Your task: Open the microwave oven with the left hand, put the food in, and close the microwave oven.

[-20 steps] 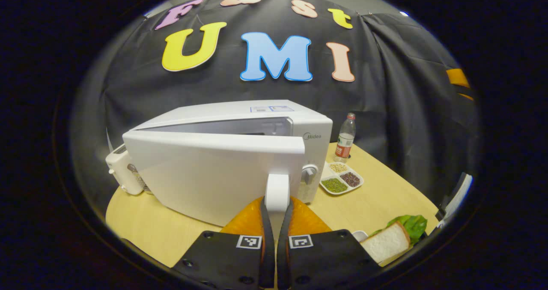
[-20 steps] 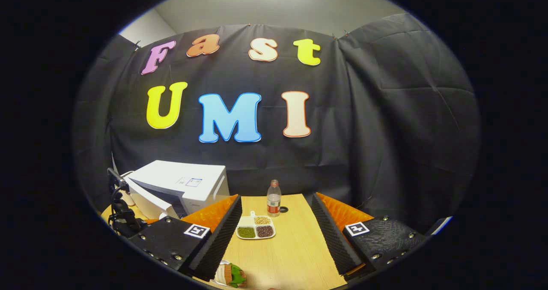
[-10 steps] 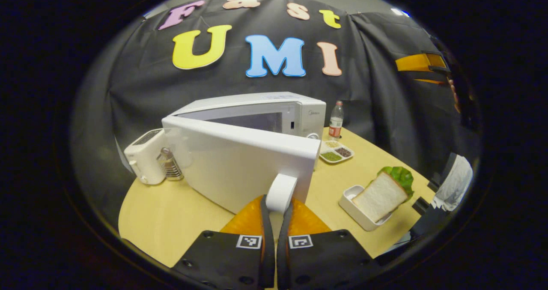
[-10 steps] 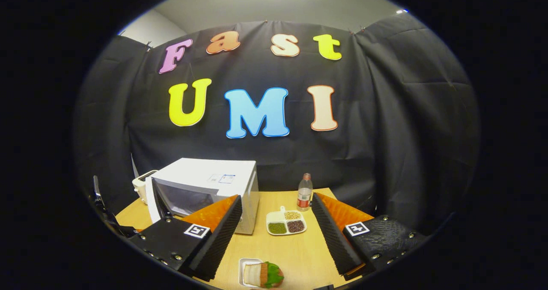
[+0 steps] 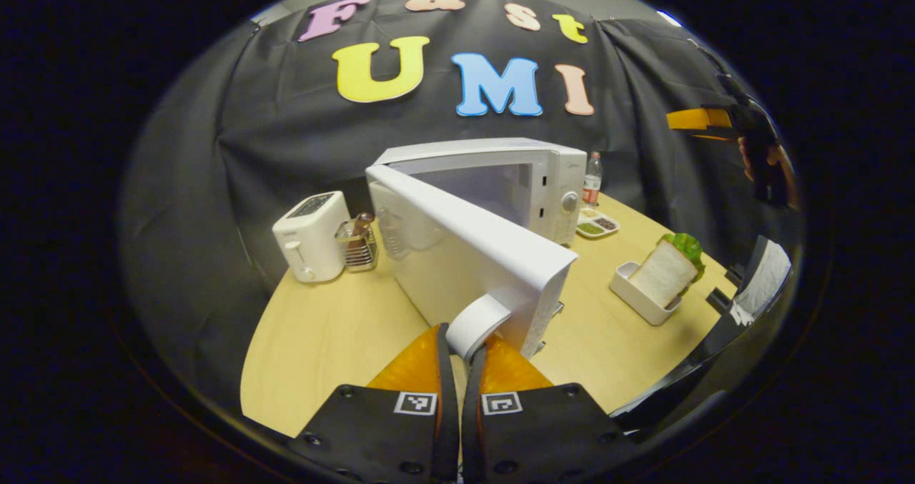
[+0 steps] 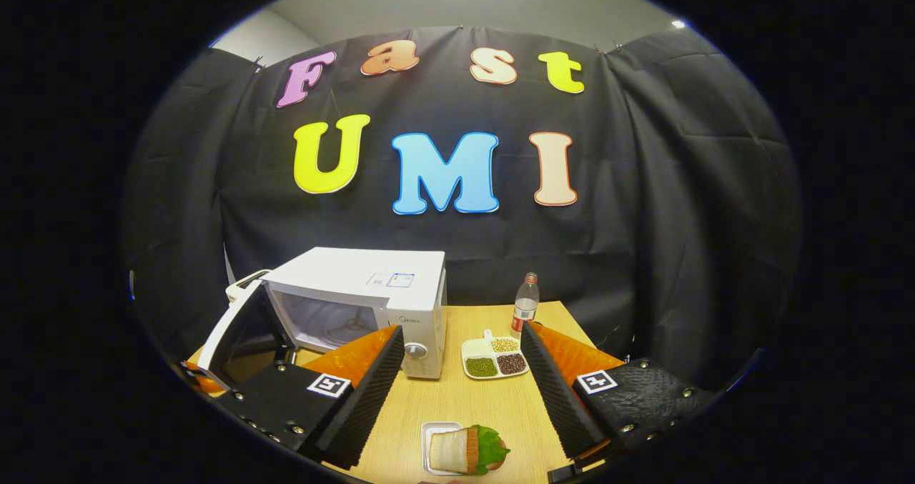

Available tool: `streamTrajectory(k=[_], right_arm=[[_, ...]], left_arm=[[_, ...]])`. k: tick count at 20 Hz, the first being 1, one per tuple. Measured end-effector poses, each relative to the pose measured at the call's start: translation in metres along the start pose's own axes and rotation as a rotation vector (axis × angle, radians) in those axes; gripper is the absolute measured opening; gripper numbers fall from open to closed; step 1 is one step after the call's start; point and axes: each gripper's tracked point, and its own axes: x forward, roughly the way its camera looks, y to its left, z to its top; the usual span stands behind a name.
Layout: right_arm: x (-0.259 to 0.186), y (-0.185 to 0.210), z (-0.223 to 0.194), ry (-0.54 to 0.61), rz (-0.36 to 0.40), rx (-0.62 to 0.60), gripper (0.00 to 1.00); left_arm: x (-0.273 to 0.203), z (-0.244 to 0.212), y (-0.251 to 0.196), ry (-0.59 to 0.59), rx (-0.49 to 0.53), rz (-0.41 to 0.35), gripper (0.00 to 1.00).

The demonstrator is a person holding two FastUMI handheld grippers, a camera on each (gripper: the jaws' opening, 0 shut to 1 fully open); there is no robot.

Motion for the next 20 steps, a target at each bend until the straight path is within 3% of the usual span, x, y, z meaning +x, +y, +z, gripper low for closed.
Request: streamTrajectory(k=[7,17,19,20], right_arm=[[0.006,-0.002,-0.025,0.086,-0.024,0.014,0.99],[0.003,-0.042,-0.096,0.248,-0.029,-0.02,0.99],[0.004,-0.047,-0.116,0.289,-0.015,-0.015,0.99],[0.004,-0.051,-0.13,0.318,-0.011,-0.022,0.99]], left_arm=[[-0.017,-0.018,0.069,0.004,-0.019,0.074,0.09],[-0.029,-0.03,0.107,0.028,-0.062,0.026,0.12],[-0.043,-0.036,0.121,0.031,-0.06,0.065,0.19],[-0.052,-0.04,0.135,0.033,-0.058,0.117,0.14]])
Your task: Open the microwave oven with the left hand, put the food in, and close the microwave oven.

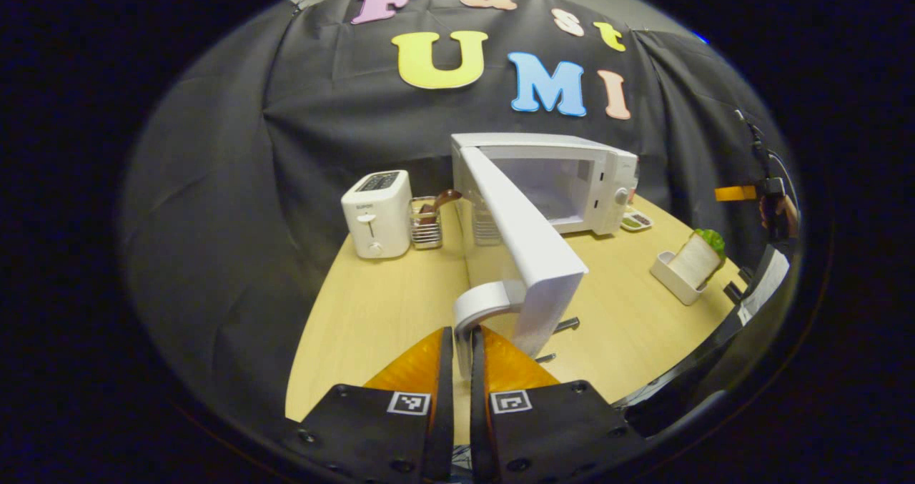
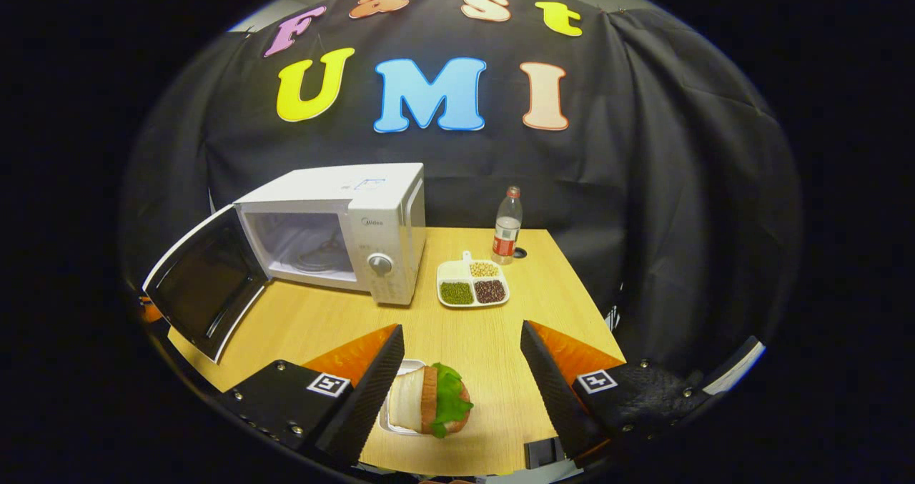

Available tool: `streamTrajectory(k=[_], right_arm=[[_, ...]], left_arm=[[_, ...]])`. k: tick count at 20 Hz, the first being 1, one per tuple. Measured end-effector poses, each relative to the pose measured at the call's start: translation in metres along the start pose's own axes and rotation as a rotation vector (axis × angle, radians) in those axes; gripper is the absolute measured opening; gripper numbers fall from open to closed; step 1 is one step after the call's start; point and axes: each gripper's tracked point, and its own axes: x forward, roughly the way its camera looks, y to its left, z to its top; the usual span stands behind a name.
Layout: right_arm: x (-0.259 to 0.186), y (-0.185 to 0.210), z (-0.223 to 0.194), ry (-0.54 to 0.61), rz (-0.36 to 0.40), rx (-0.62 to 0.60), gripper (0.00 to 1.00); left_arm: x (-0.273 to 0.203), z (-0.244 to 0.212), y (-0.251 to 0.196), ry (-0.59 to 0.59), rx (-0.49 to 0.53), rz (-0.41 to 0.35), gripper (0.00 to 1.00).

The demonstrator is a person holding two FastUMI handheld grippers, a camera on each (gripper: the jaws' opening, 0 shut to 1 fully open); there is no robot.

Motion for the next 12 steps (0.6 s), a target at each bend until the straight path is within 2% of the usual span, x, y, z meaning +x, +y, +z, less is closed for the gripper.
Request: streamTrajectory(k=[2,5,9,12], right_arm=[[0.012,-0.005,-0.028,0.077,0.017,-0.009,0.99],[0.018,0.002,-0.069,0.194,0.088,0.022,0.99],[0.025,0.012,-0.095,0.29,0.186,0.1,0.99],[0.027,0.018,-0.103,0.337,0.247,0.134,0.97]], left_arm=[[-0.015,-0.006,0.026,-0.002,-0.053,0.091,0.17],[-0.055,0.03,0.023,-0.115,-0.173,0.148,0.18],[-0.086,0.12,-0.014,-0.333,-0.251,0.183,0.18],[-0.096,0.192,-0.053,-0.471,-0.228,0.203,0.11]])
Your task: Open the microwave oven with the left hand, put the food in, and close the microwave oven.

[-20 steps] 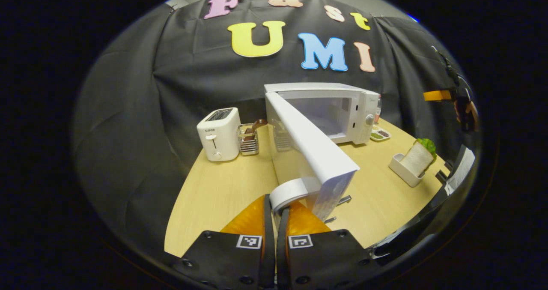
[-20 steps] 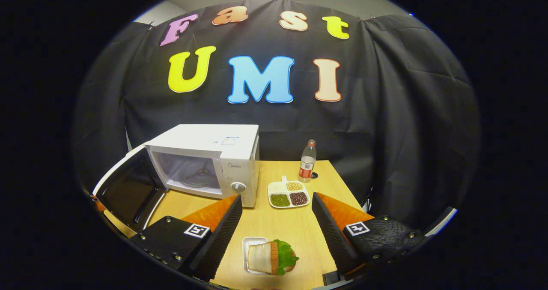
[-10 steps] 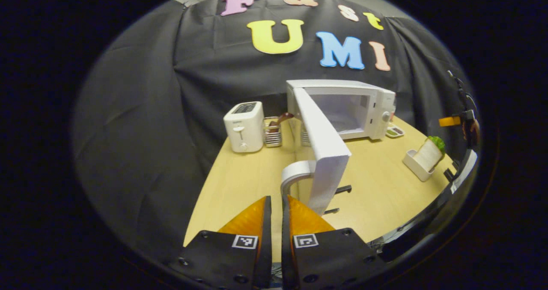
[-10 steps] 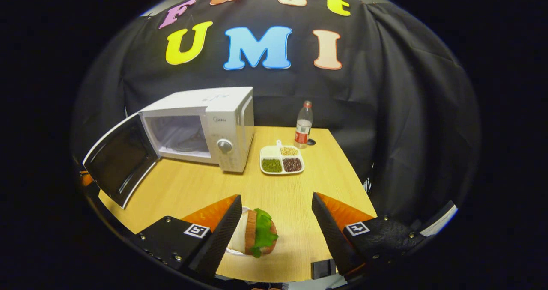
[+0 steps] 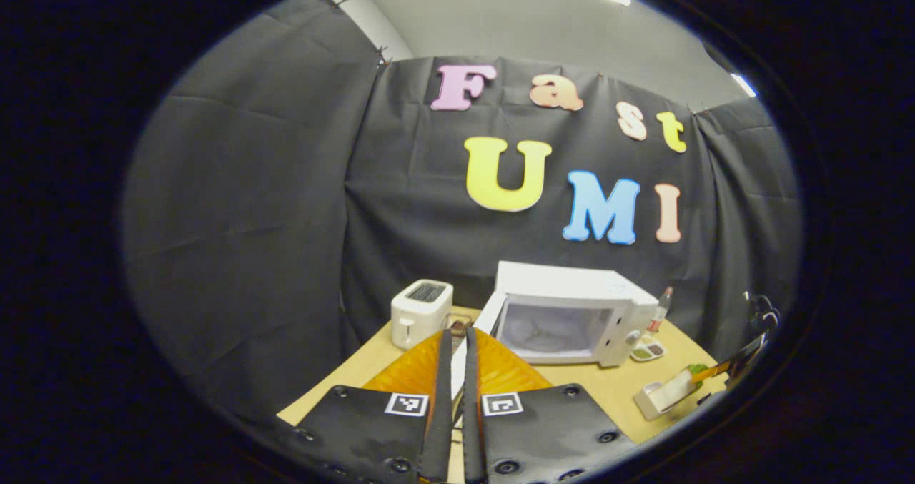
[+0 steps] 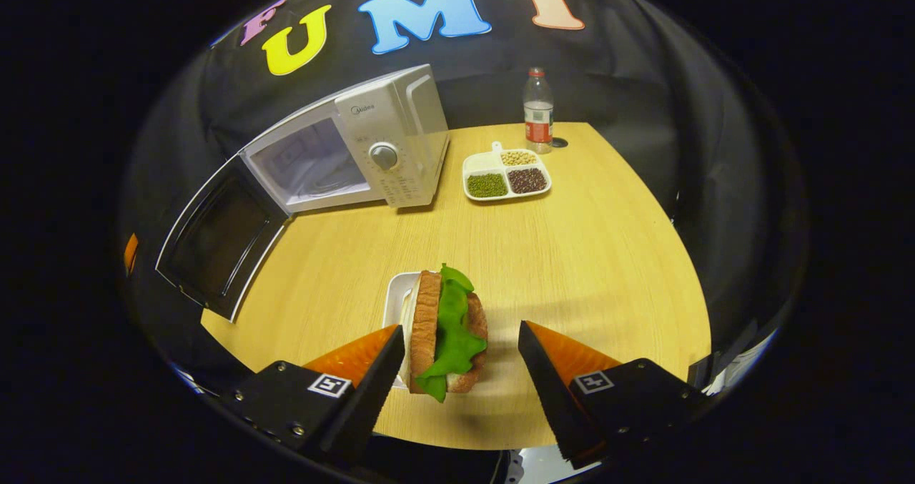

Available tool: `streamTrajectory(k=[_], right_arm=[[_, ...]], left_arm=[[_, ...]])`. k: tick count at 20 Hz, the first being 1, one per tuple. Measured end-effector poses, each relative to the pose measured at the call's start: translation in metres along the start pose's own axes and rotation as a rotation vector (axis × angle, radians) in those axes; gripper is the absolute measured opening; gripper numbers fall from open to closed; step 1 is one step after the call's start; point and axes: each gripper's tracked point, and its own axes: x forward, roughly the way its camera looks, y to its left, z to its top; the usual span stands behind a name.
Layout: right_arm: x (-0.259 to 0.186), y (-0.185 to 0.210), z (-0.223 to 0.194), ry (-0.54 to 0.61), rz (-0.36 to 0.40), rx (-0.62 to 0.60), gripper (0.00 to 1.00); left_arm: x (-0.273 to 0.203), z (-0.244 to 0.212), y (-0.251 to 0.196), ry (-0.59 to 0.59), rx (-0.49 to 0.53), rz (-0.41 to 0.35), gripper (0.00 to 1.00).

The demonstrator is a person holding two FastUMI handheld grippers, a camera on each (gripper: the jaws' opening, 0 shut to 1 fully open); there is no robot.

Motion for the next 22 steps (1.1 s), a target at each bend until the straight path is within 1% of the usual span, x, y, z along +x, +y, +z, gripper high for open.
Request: streamTrajectory(k=[1,2,3,4,5,6,7,8,9,11,12,13,14,16,18,19,22], right_arm=[[0.001,0.001,-0.001,0.009,0.017,-0.002,0.91],[0.005,0.002,-0.003,0.02,0.034,-0.006,0.92],[0.007,0.002,-0.004,0.031,0.048,-0.009,0.92],[0.009,0.003,-0.005,0.043,0.065,-0.006,0.92],[0.011,0.005,-0.007,0.051,0.081,0.003,0.86],[0.012,0.008,-0.008,0.056,0.102,0.015,0.87],[0.011,0.011,-0.005,0.055,0.124,0.026,0.72],[0.01,0.012,-0.001,0.047,0.144,0.043,0.66],[0.009,0.015,-0.005,0.055,0.164,0.062,0.43],[0.011,0.018,-0.004,0.069,0.211,0.066,0.19],[0.005,0.018,0.001,0.07,0.234,0.069,0.19],[0.001,0.02,0.008,0.064,0.26,0.083,0.19],[-0.004,0.023,0.016,0.052,0.294,0.11,0.18],[-0.017,0.033,0.04,0.017,0.38,0.158,0.19],[-0.028,0.048,0.064,-0.005,0.484,0.217,0.19],[-0.032,0.056,0.075,-0.01,0.52,0.252,0.18],[-0.044,0.084,0.105,-0.061,0.58,0.347,0.18]], left_arm=[[0.003,0.02,-0.028,-0.044,-0.004,-0.039,0.17],[0.009,0.035,-0.055,-0.078,-0.001,-0.063,0.42],[0.016,0.05,-0.082,-0.102,0.001,-0.092,0.5],[0.026,0.06,-0.108,-0.126,0.01,-0.103,0.57],[0.028,0.068,-0.133,-0.14,0.017,-0.131,0.65],[0.032,0.07,-0.16,-0.139,0.024,-0.158,0.72],[0.033,0.072,-0.183,-0.135,0.037,-0.175,0.8],[0.034,0.073,-0.204,-0.134,0.054,-0.195,0.87],[0.034,0.074,-0.221,-0.135,0.071,-0.209,0.95],[0.033,0.07,-0.249,-0.115,0.092,-0.229,0.95],[0.032,0.067,-0.257,-0.101,0.101,-0.228,0.94],[0.032,0.068,-0.263,-0.09,0.106,-0.221,0.96],[0.03,0.072,-0.269,-0.085,0.104,-0.212,0.96],[0.027,0.083,-0.268,-0.098,0.091,-0.186,0.95],[0.024,0.091,-0.267,-0.115,0.085,-0.161,0.96],[0.024,0.094,-0.268,-0.121,0.079,-0.161,0.96],[0.028,0.09,-0.262,-0.117,0.08,-0.192,0.95]])
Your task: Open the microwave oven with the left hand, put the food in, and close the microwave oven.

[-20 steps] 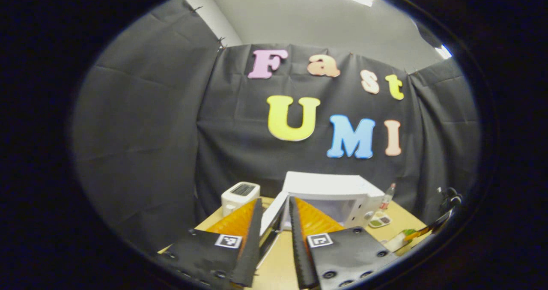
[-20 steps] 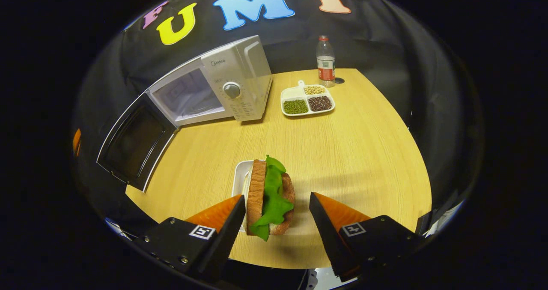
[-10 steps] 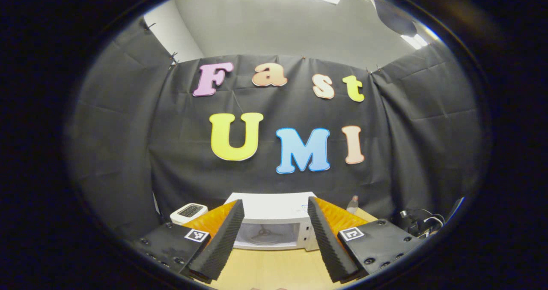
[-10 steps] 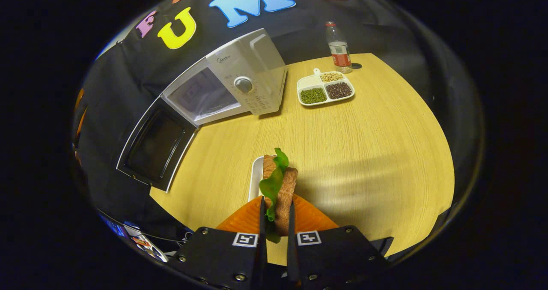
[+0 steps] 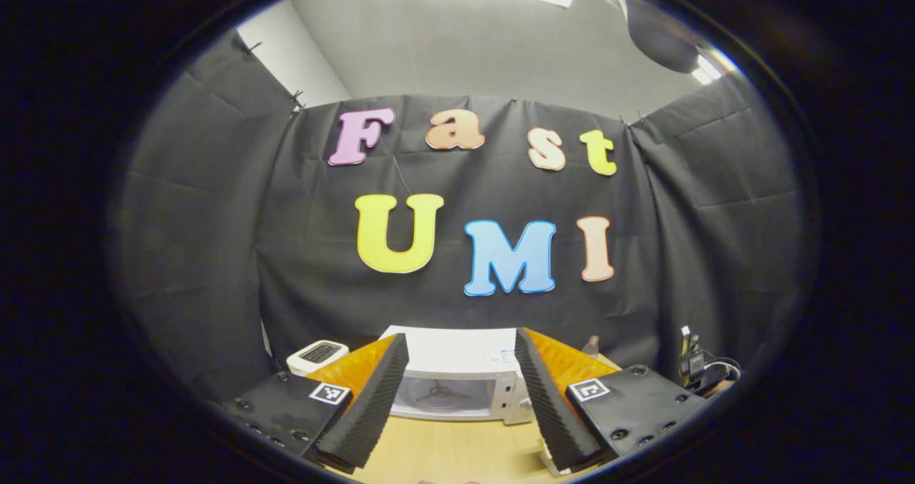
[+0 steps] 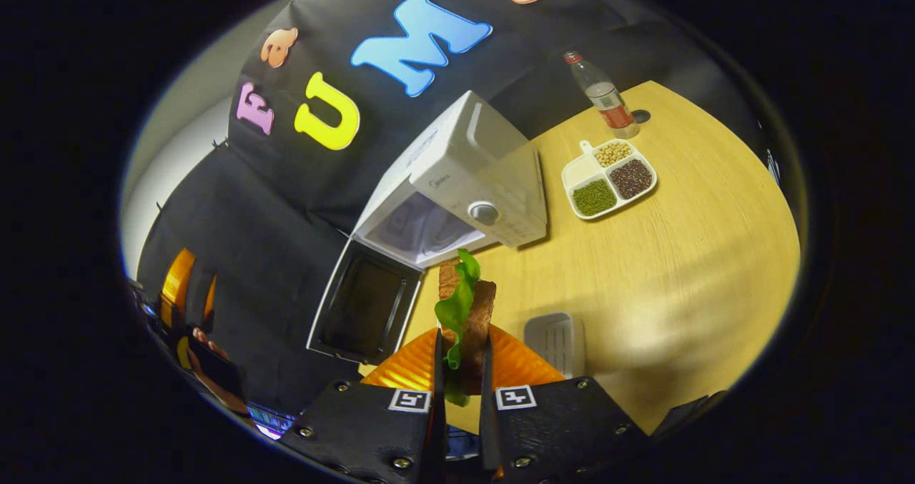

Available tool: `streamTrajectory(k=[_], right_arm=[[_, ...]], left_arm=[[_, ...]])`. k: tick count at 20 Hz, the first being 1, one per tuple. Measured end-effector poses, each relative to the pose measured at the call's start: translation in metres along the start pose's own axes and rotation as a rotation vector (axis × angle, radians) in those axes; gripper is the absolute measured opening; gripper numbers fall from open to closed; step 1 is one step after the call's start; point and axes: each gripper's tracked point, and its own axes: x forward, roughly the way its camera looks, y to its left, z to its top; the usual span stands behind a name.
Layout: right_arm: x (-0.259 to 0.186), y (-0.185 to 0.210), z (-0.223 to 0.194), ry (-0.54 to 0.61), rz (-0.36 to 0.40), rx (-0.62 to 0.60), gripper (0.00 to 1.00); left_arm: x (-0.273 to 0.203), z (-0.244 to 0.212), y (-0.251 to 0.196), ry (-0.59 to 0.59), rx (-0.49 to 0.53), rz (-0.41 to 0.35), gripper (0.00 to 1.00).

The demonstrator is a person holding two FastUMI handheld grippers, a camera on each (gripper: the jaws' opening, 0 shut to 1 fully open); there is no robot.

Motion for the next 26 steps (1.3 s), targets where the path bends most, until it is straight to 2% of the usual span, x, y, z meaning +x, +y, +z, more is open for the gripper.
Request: streamTrajectory(k=[4,6,7,8,10,14,18,26], right_arm=[[0.036,0.054,0.007,-0.111,0.107,0.151,0.18],[0.064,0.073,0.006,-0.159,0.134,0.221,0.18],[0.08,0.079,0.005,-0.183,0.144,0.246,0.18],[0.095,0.086,0.003,-0.197,0.152,0.268,0.18],[0.128,0.096,0.003,-0.226,0.162,0.3,0.18],[0.19,0.101,0.011,-0.273,0.155,0.391,0.18],[0.246,0.082,0.017,-0.32,0.115,0.493,0.18],[0.342,0.041,0.048,-0.546,0.007,0.647,0.19]], left_arm=[[0.016,-0.007,0.04,0.014,0.009,-0.062,0.95],[0.024,-0.01,0.062,0.024,0.008,-0.103,0.93],[0.026,-0.01,0.076,0.023,0.011,-0.117,0.98],[0.029,-0.009,0.09,0.021,0.016,-0.131,0.94],[0.033,-0.008,0.118,0.014,0.024,-0.146,0.97],[0.034,-0.004,0.161,0.008,-0.007,-0.157,0.95],[0.03,-0.01,0.196,0.016,-0.025,-0.131,0.97],[0.023,-0.044,0.249,0.105,-0.015,-0.059,0.96]])
